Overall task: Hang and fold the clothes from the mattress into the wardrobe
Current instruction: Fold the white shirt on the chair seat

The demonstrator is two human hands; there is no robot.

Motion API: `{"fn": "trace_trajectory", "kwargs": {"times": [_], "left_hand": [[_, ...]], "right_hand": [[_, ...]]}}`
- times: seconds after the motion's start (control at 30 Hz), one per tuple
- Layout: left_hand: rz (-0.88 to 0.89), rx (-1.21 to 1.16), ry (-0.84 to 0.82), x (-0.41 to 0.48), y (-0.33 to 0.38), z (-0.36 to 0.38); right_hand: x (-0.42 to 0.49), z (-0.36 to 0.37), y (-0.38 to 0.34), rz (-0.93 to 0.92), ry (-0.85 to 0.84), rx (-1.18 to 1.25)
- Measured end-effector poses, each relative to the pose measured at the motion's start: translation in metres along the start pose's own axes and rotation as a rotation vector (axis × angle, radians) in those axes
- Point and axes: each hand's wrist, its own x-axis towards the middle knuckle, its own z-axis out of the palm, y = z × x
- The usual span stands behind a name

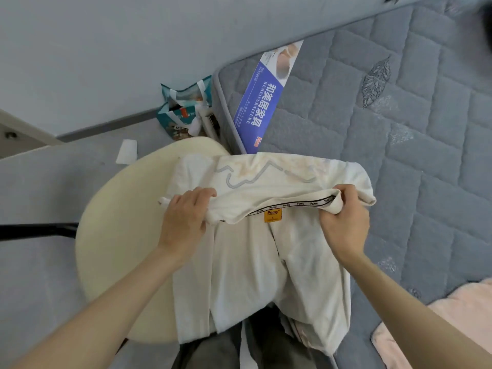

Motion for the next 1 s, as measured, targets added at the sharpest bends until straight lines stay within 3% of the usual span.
{"fn": "trace_trajectory", "kwargs": {"times": [0.23, 0.37, 0.43, 0.5, 0.6, 0.7, 0.83, 0.93, 1.0], "left_hand": [[-0.028, 0.123, -0.254, -0.073, 0.019, 0.021], [-0.209, 0.019, -0.574, -0.1, 0.028, 0.024], [-0.256, -0.018, -0.555, -0.1, 0.031, 0.021], [-0.264, -0.06, -0.43, -0.091, 0.037, 0.016], [-0.288, -0.09, -0.233, -0.066, 0.042, 0.014], [-0.272, -0.032, -0.141, -0.028, 0.031, 0.015], [-0.158, 0.158, -0.285, 0.028, 0.007, 0.028], [-0.11, 0.259, -0.459, 0.055, -0.006, 0.036], [-0.071, 0.243, -0.483, 0.059, -0.012, 0.04]], "right_hand": [[-0.072, -0.005, 0.046, -0.022, -0.185, -0.122], [-0.087, -0.012, 0.065, 0.093, -0.562, -0.395], [-0.089, -0.018, 0.064, 0.079, -0.573, -0.514], [-0.089, -0.023, 0.06, -0.036, -0.404, -0.566], [-0.074, -0.026, 0.051, -0.141, -0.224, -0.442], [-0.037, -0.019, 0.044, -0.187, -0.165, -0.343], [0.017, 0.0, 0.034, -0.209, -0.306, -0.392], [0.045, 0.018, 0.023, -0.216, -0.425, -0.629], [0.054, 0.029, 0.017, -0.202, -0.489, -0.769]]}}
